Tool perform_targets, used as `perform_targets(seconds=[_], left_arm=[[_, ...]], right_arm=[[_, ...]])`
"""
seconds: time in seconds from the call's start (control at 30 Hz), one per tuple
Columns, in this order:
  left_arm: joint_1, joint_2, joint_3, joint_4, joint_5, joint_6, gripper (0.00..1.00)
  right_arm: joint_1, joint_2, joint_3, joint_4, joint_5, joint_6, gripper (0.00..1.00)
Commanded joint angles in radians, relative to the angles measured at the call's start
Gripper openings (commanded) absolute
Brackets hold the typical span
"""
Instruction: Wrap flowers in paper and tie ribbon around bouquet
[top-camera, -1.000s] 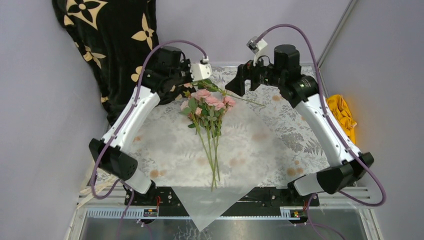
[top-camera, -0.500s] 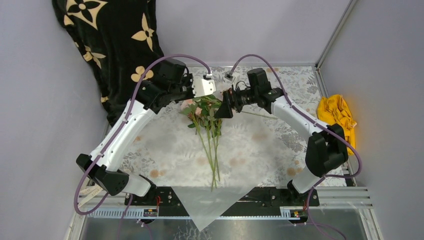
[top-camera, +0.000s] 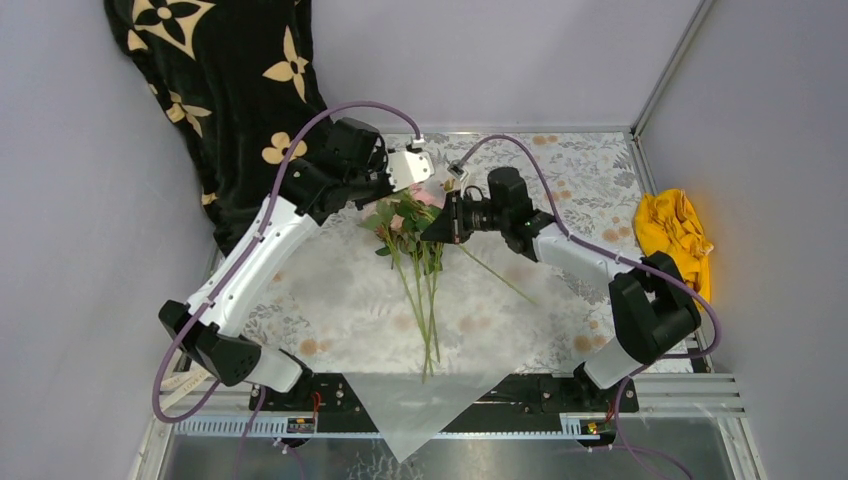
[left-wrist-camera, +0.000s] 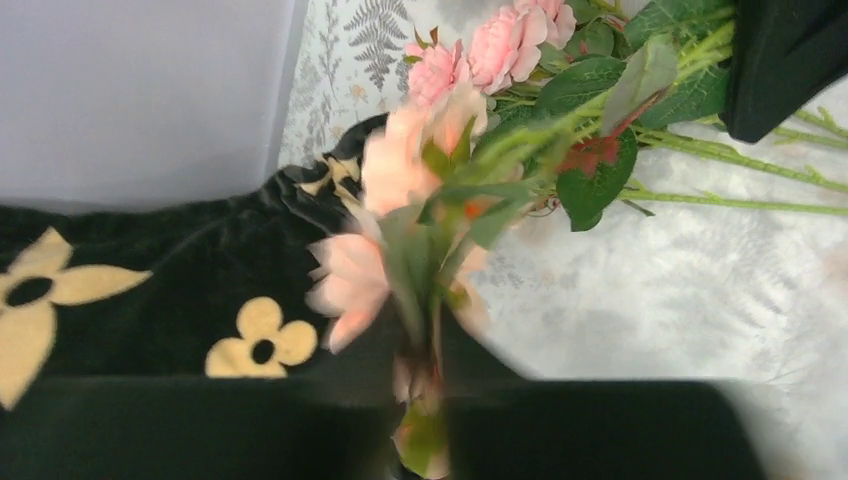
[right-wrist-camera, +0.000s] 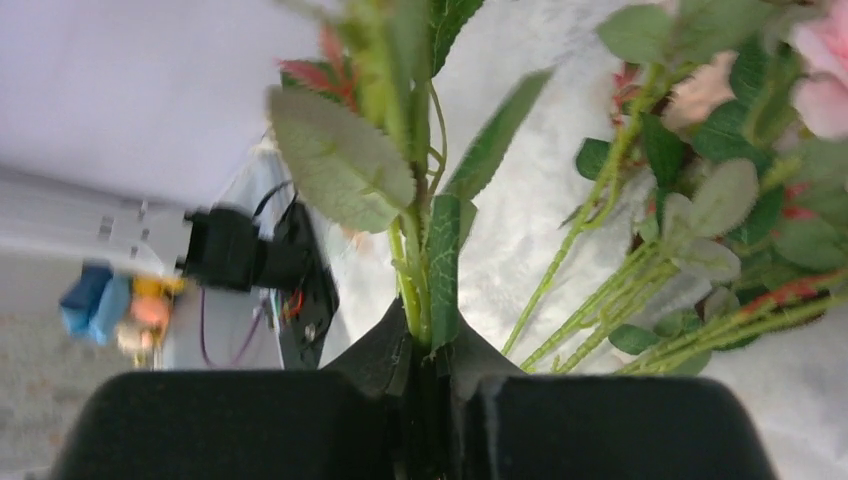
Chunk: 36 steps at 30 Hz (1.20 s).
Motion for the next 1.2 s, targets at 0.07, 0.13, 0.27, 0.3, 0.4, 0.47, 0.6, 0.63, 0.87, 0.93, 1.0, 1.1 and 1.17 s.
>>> perform_targets(seconds=[0.07,0.13,0.27,0.3,0.4,0.47,0.6,0.63,0.87,0.93,1.0,1.1,1.17], left_arm=[[0.021,0.027,0.022,0.036,-0.162,-0.285,0.98],[0.073,0.009,0.006,0.034,-0.130,-0.357,0.99],[0.216,-0.087,-0.090,0.072,-0.018,-0.419,0.99],[0.248,-0.112,-0.132,0.086,0.014,-0.423,0.99],[0.322,-0.176,-0.258,0.123,0.060,-0.433,0.98],[0.355,-0.207,-0.343,0.146,0.072,-0.441,0.98],[0.432,-0.263,-0.513,0.214,0.092,-0.431,0.98],[0.442,-0.274,-0.552,0.232,0.085,-0.422,0.98],[0.476,-0.290,-0.698,0.314,0.085,-0.398,0.98],[0.478,-0.280,-0.718,0.331,0.089,-0.399,0.99],[0.481,-0.266,-0.735,0.350,0.086,-0.398,0.99],[0.492,-0.249,-0.759,0.386,0.063,-0.405,0.99],[0.509,-0.244,-0.782,0.401,0.055,-0.411,0.98]], right_arm=[[0.094,-0.086,-0.161,0.279,0.582,0.365,0.00],[0.159,-0.089,-0.202,0.334,0.779,0.419,0.00],[0.295,-0.042,-0.206,0.425,1.140,0.458,0.00],[0.328,-0.015,-0.184,0.425,1.211,0.436,0.00],[0.375,0.091,-0.092,0.376,1.299,0.437,0.00],[0.383,0.153,-0.056,0.358,1.322,0.454,0.00],[0.391,0.245,-0.010,0.319,1.357,0.405,0.18],[0.392,0.254,-0.008,0.308,1.356,0.394,0.26],[0.401,0.197,-0.046,0.221,1.340,0.351,0.61],[0.401,0.166,-0.040,0.175,1.310,0.298,0.64],[0.400,0.135,-0.019,0.100,1.259,0.222,0.68],[0.396,0.079,0.073,-0.106,1.220,0.044,0.78],[0.383,0.036,0.135,-0.316,1.228,-0.067,0.84]])
